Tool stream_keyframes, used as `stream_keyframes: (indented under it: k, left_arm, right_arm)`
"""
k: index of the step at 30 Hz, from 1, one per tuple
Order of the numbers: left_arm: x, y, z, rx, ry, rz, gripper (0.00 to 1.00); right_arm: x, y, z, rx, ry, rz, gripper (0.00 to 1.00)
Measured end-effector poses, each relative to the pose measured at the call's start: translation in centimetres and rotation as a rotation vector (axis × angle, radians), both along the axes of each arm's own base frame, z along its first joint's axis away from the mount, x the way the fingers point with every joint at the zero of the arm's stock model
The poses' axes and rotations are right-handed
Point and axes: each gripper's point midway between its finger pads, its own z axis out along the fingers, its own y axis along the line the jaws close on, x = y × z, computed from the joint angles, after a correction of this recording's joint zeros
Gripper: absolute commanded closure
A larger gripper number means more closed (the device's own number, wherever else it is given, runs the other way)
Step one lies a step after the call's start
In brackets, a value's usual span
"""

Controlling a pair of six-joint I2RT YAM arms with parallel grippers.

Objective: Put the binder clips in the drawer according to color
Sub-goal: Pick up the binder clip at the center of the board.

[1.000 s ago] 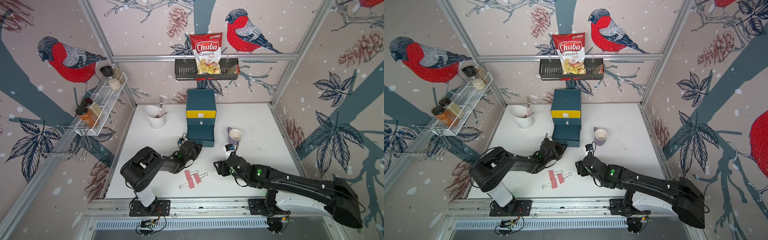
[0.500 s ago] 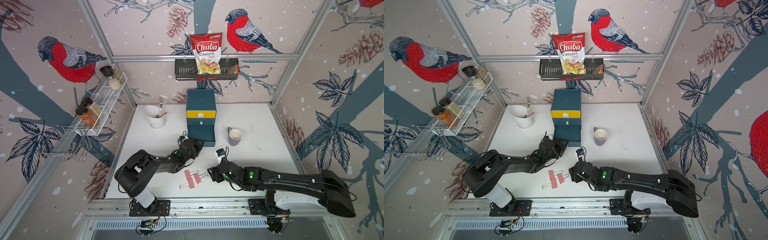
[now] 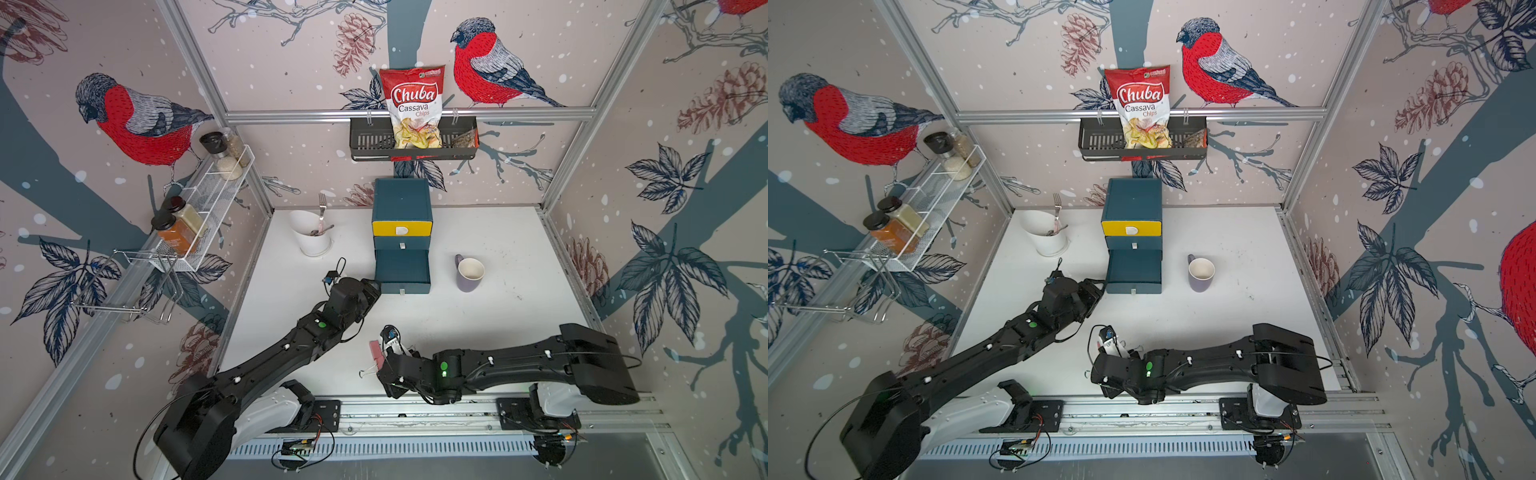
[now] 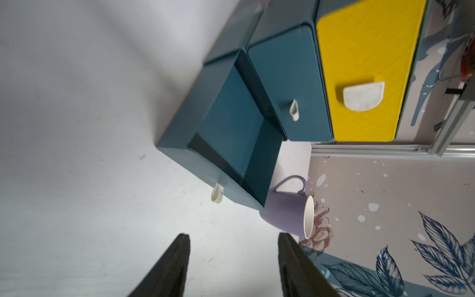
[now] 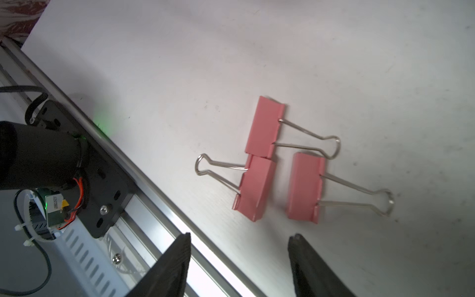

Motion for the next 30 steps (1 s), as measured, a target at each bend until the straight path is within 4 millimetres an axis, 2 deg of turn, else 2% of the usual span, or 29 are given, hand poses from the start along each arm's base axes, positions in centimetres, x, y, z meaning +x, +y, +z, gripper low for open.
stream_keyframes:
  k: [2, 5, 9, 18, 26, 30]
  left_arm:
    - [-0.5, 2.4, 0.6, 0.028, -0.008, 0.047, 0.40]
    - [-1.5, 5.0, 1.1, 0.060, -0.011, 0.088, 0.40]
    - [-2.6, 6.7, 1.4, 0.088, -0.006, 0.107, 0.40]
    - [-3.4, 7.3, 0.4, 0.121, 0.037, 0.103, 0.40]
    - [-3.5, 7.0, 1.2, 0.101, 0.021, 0.088, 0.40]
    - [-3.4, 7.0, 1.6, 0.098, 0.014, 0.087, 0.40]
  right_arm:
    - [-0.7, 0.8, -0.7, -0.018, 0.019, 0.014, 0.39]
    - [-1.1, 0.9, -2.0, -0.053, 0.039, 0.010, 0.40]
    - [-1.2, 0.5, -3.4, -0.099, 0.059, -0.006, 0.40]
    - [0.1, -0.1, -5.4, -0.163, 0.065, -0.041, 0.42]
    - [0.9, 0.1, -5.6, -0.174, 0.042, -0.037, 0.42]
    - [1.3, 0.6, -5.7, -0.173, 0.026, -0.045, 0.49]
